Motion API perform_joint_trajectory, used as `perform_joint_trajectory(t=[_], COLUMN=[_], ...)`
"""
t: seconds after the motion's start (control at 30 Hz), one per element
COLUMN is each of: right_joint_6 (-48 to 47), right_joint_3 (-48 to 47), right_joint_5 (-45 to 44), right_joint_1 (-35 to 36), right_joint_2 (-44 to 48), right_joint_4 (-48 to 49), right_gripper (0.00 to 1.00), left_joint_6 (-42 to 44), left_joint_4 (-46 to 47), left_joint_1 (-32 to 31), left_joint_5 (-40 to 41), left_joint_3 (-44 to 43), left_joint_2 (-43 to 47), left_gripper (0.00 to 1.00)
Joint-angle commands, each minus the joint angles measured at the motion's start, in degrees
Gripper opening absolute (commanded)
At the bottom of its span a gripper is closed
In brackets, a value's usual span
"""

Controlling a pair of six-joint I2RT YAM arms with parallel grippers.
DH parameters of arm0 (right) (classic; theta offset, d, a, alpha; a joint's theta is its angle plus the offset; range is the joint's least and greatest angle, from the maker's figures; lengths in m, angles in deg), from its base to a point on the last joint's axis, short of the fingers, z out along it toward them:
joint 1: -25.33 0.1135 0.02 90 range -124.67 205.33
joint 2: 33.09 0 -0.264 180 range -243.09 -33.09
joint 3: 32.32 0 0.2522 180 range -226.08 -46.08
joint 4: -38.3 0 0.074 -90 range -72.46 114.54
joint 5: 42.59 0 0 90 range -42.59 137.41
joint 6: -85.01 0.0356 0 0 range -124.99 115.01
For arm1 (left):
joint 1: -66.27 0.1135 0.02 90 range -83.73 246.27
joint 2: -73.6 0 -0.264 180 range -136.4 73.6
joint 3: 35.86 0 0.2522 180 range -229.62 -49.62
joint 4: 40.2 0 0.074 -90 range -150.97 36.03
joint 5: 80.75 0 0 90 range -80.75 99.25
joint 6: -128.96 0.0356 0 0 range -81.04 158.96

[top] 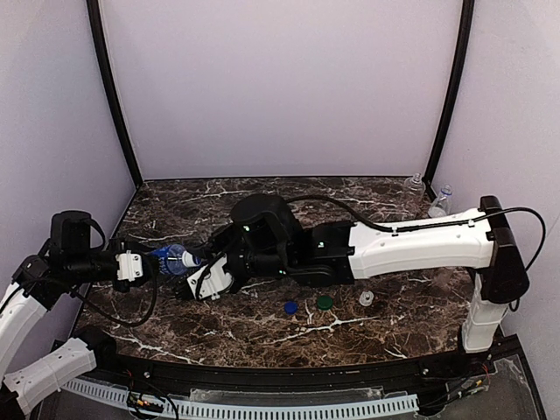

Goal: Unscrew the bottle caps

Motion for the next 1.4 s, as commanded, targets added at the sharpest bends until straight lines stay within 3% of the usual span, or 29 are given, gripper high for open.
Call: perform_joint_trajectory(t=[0.0, 0.17, 0.2, 0.27, 0.3, 0.43, 0.63, 0.77, 0.9, 0.97, 1.03, 1.1, 1.37], right_joint_6=[-18.86, -20.03, -19.49, -16.54, -14.42, -7.39, 14.35, 40.91, 73.96, 88.97, 101.50, 108.02, 114.73], right_joint_3=[3.78, 6.50, 7.23, 7.15, 6.85, 7.66, 2.64, -3.64, -16.59, -18.63, -15.63, -13.50, -20.44], right_joint_5=[-2.76, -3.56, -3.82, -5.05, -6.61, -11.00, -8.86, 4.99, 14.94, 20.63, 27.40, 29.93, 34.02], right_joint_1=[2.53, 2.54, 2.47, 2.41, 2.45, 2.22, 1.44, -2.62, -8.76, -11.84, -14.50, -15.54, -16.44], right_joint_2=[0.57, 1.97, 2.01, 1.73, 1.53, 2.41, 4.89, 4.87, -0.24, -1.77, -2.61, -3.63, -12.35], right_joint_4=[7.44, 13.98, 15.19, 16.05, 16.14, 18.61, 6.74, -3.74, -13.06, -12.76, -6.52, -0.13, 5.18], right_gripper=[0.00, 0.00, 0.08, 0.48, 0.63, 0.97, 0.99, 0.99, 0.95, 0.91, 0.84, 0.81, 0.84], left_joint_6=[-4.00, -4.32, -4.34, -5.11, -5.84, -7.74, -6.41, -4.91, 1.54, 5.09, 8.57, 11.38, 19.75], left_joint_4=[-1.41, -2.58, -2.56, -1.52, -0.51, 3.76, 13.91, 24.20, 31.89, 36.14, 39.02, 42.51, 47.39], left_joint_1=[-0.66, -0.67, -0.68, -0.68, -0.68, -0.61, -0.60, -0.59, -0.61, -0.65, -0.72, -0.81, -1.03], left_joint_5=[-6.26, -6.34, -6.34, -6.04, -5.52, -1.47, 9.86, 18.45, 24.76, 26.98, 27.15, 26.79, 26.10], left_joint_3=[-1.90, -1.98, -1.86, -1.50, -1.26, -0.35, 3.25, 5.80, 8.01, 9.34, 10.38, 11.18, 11.75], left_joint_2=[-0.29, -0.01, 0.05, 0.15, 0.30, 0.73, 1.40, 1.25, 1.49, 1.54, 1.78, 1.98, 1.85], left_gripper=[0.36, 0.36, 0.36, 0.36, 0.36, 0.36, 0.36, 0.36, 0.36, 0.37, 0.37, 0.37, 0.38])
